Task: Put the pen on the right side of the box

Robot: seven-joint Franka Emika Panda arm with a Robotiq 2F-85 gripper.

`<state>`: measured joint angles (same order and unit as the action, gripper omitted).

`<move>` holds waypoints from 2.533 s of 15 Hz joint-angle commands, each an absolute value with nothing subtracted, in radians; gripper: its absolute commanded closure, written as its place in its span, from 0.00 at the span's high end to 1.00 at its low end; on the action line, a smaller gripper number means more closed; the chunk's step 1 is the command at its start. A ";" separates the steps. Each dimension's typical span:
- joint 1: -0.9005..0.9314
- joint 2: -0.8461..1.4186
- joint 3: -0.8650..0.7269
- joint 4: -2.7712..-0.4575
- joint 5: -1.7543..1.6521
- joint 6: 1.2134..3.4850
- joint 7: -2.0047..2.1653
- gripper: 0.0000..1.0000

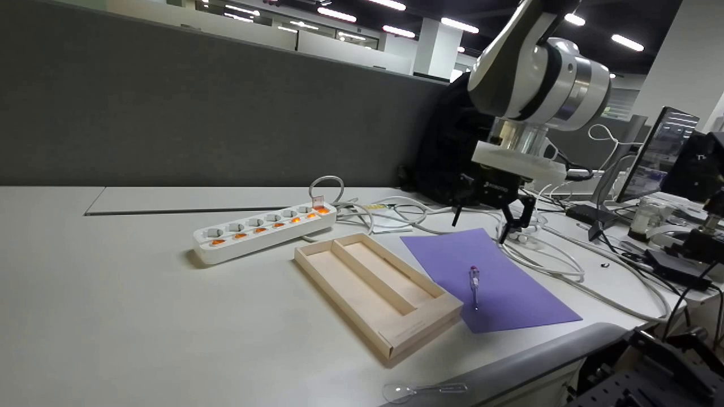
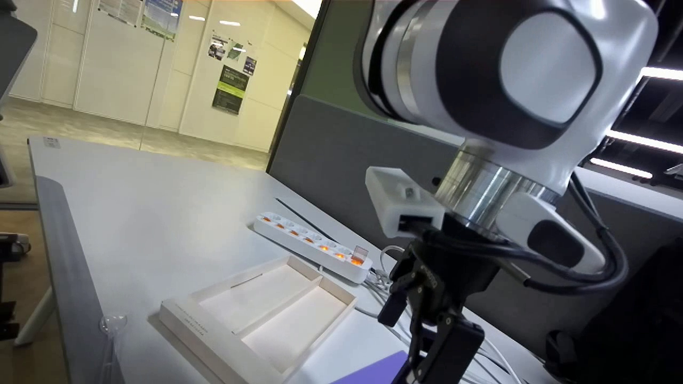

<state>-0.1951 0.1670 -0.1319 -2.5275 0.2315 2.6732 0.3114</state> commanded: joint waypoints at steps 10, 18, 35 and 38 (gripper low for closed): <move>-0.205 0.353 -0.162 -2.459 0.313 2.689 0.298 1.00; -0.210 0.388 -0.183 -2.441 0.309 2.693 0.293 1.00; -0.177 0.506 -0.164 -2.329 0.250 2.676 0.247 0.25; -0.180 0.488 -0.156 -2.340 0.256 2.682 0.234 0.05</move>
<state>-0.1749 0.5057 -0.1607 -2.3398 0.2563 2.6959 0.2458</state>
